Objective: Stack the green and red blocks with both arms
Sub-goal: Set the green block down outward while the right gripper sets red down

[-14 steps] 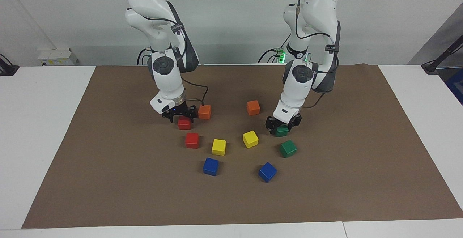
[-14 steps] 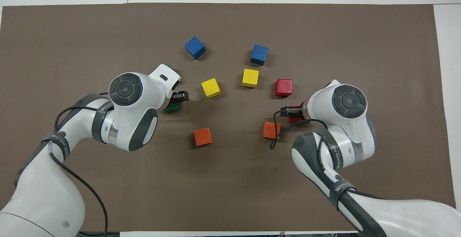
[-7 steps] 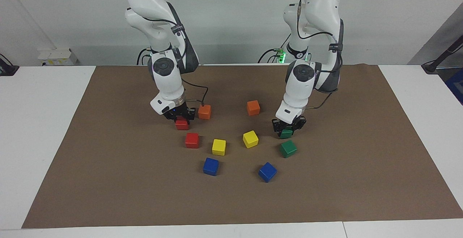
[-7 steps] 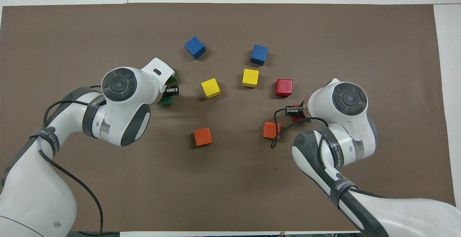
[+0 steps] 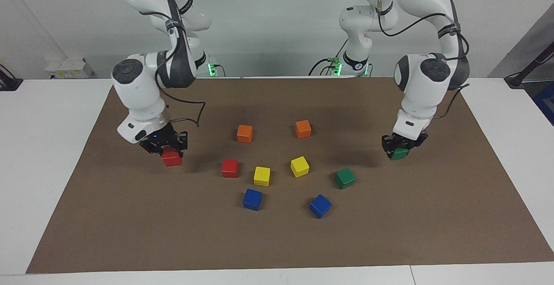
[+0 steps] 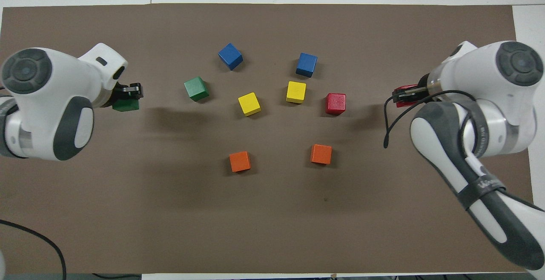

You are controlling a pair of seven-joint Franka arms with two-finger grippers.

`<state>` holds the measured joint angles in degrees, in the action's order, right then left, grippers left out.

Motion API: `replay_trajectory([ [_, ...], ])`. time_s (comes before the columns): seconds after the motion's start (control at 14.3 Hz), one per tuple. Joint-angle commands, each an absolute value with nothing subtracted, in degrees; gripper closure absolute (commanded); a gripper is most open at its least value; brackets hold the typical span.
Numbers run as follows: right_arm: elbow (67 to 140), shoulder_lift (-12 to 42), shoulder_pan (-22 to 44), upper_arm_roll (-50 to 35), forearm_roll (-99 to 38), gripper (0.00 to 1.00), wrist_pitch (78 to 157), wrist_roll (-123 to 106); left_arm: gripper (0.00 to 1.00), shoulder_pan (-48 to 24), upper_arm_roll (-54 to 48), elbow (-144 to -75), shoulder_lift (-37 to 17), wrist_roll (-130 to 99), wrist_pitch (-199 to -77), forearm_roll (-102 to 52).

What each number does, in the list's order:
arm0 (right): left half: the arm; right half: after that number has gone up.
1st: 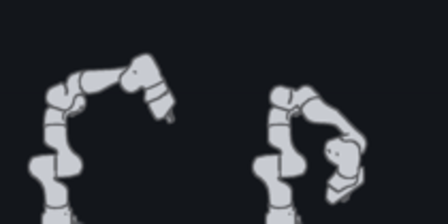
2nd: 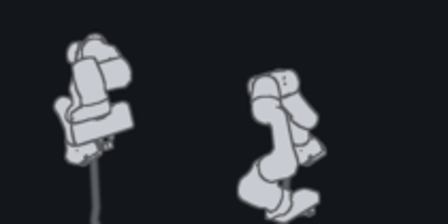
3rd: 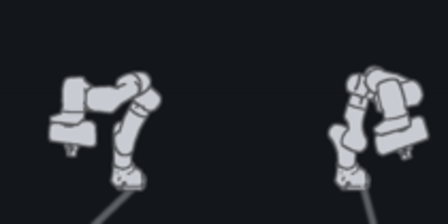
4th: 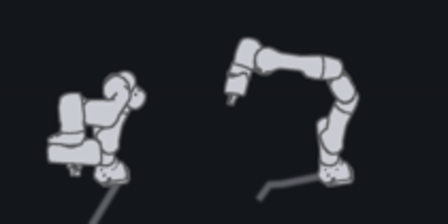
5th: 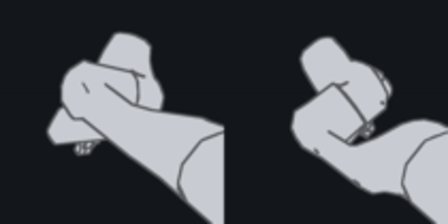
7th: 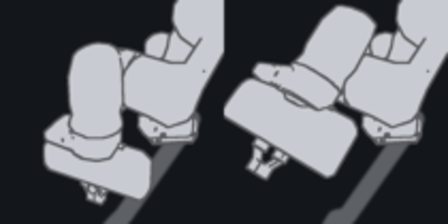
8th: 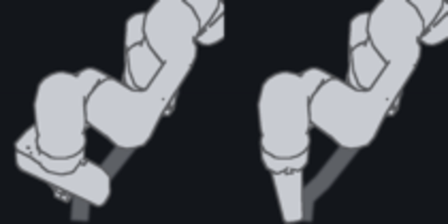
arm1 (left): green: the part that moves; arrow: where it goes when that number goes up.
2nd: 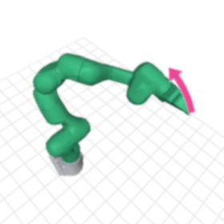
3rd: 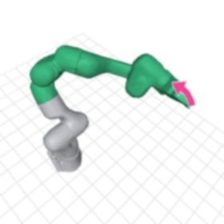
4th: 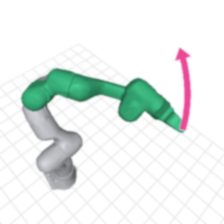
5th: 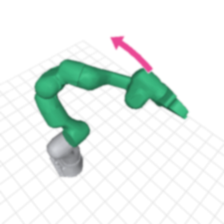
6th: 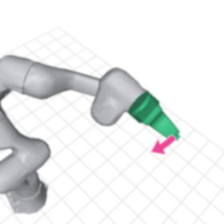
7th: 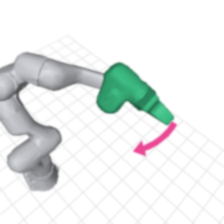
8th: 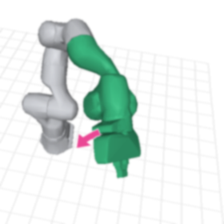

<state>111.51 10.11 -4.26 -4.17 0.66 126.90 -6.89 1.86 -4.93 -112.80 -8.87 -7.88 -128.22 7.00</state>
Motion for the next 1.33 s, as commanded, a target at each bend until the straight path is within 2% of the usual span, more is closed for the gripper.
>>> replay_trajectory([
  [0.0,110.7,11.7,-8.4,-4.9,1.3,1.00,128.5,-12.7,1.00,10.4,-5.8,-114.1,-8.0,3.3,-127.8,7.3],
  [0.28,112.6,12.4,-11.2,-4.9,1.3,1.00,129.4,-14.6,1.00,15.9,-5.7,-116.7,-8.8,7.9,-130.9,5.7],
  [0.42,114.0,12.7,-12.1,-4.9,1.3,1.00,131.1,-15.5,1.00,16.0,-5.7,-119.1,-9.6,7.9,-133.7,4.3],
  [0.98,115.9,15.2,-14.1,-4.9,1.2,1.00,133.2,-18.4,1.00,16.1,-5.6,-119.3,-14.1,8.1,-136.4,0.6],
  [1.26,115.9,16.3,-14.5,-5.0,1.2,1.00,134.0,-18.4,1.00,16.1,-5.5,-119.4,-14.6,9.0,-138.0,0.6],
])
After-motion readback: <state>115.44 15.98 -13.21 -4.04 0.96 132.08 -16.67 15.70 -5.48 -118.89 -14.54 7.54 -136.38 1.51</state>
